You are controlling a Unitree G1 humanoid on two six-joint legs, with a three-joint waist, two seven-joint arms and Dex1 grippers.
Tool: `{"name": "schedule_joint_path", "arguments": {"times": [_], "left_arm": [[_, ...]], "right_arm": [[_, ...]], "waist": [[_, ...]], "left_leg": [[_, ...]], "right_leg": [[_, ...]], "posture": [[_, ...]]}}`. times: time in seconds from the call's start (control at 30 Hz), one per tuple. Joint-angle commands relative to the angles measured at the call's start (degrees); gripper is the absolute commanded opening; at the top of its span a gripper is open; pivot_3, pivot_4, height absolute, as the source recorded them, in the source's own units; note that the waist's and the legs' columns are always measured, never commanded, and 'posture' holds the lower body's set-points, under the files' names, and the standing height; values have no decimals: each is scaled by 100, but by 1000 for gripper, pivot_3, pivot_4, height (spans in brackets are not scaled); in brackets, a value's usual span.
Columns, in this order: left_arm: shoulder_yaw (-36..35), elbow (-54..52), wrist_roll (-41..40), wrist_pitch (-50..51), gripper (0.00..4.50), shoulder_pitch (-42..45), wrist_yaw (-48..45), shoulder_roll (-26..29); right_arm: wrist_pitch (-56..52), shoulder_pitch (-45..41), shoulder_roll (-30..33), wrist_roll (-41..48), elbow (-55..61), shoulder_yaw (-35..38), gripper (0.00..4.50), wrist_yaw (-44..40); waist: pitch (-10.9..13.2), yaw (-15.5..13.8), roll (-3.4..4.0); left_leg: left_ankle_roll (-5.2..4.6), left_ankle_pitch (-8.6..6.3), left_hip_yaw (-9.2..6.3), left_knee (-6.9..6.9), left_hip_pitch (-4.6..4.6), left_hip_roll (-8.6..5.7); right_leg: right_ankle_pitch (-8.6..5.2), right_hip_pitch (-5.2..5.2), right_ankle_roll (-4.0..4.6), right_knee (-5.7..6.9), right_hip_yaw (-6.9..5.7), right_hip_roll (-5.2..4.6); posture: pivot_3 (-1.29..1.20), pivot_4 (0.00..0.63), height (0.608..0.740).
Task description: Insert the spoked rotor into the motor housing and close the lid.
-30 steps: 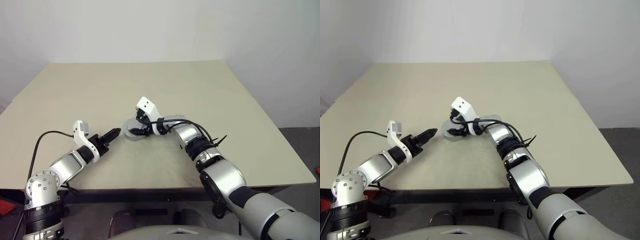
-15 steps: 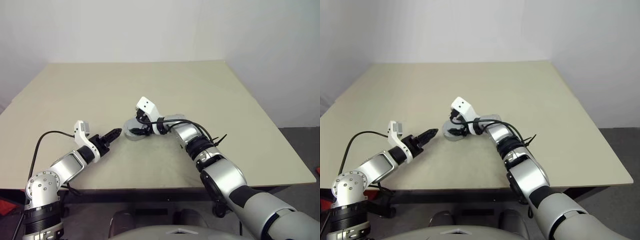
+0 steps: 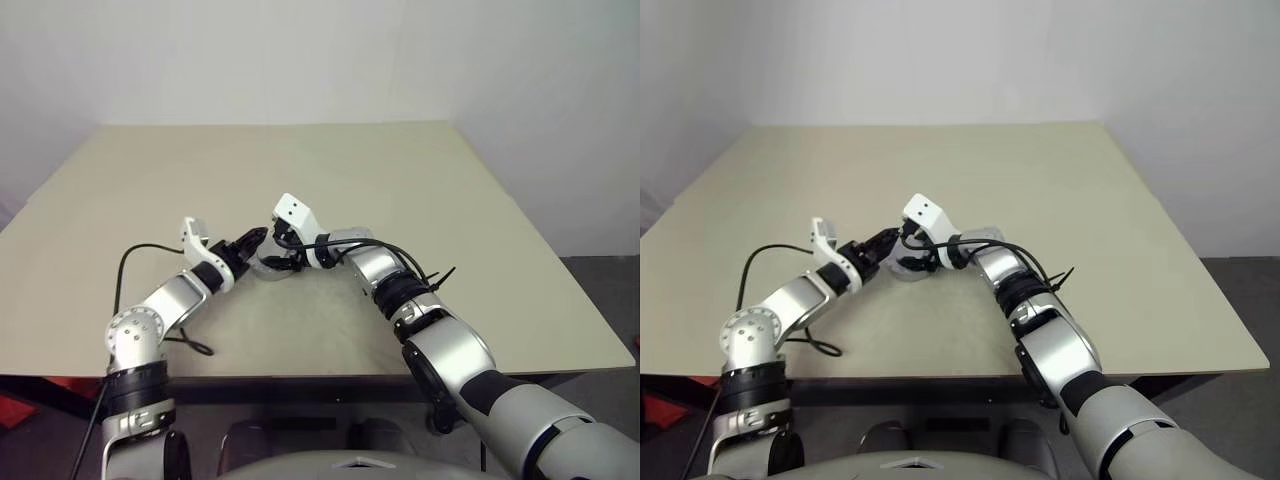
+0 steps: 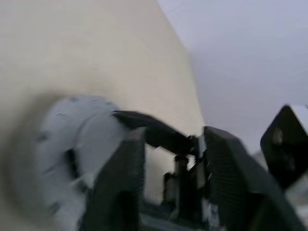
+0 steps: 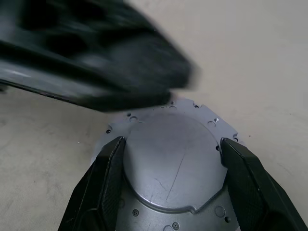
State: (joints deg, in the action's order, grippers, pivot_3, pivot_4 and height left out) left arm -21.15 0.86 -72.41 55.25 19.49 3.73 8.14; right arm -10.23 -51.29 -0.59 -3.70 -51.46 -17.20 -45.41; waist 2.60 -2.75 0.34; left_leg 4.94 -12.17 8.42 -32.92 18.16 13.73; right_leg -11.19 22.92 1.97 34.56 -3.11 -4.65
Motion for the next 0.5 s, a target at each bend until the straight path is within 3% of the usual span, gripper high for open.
{"name": "schedule_joint_path", "arguments": {"times": [0.03,0.1,0.5], "left_arm": [[-15,355,123,-109,677,319,-93,-3],[-14,544,180,-89,25,415,-104,3],[-136,755,401,206,25,347,287,100]], "right_arm": [[-237,272,196,-406,-429,-247,3062,158],[-243,274,194,-393,-424,-229,3062,187],[-270,226,172,-338,-450,-141,3062,330]], "waist": [[-1,2,5],[-1,2,7],[3,-3,15]], "left_leg": [[0,0,0,4,-1,-1],[1,0,1,9,-1,-2],[1,1,1,14,1,-2]], "right_leg": [[0,0,0,0,0,0],[0,3,0,-1,0,0],[-1,6,-2,-9,-2,-1]], "posture": [[0,0,740],[0,0,740],[0,0,740]]}}
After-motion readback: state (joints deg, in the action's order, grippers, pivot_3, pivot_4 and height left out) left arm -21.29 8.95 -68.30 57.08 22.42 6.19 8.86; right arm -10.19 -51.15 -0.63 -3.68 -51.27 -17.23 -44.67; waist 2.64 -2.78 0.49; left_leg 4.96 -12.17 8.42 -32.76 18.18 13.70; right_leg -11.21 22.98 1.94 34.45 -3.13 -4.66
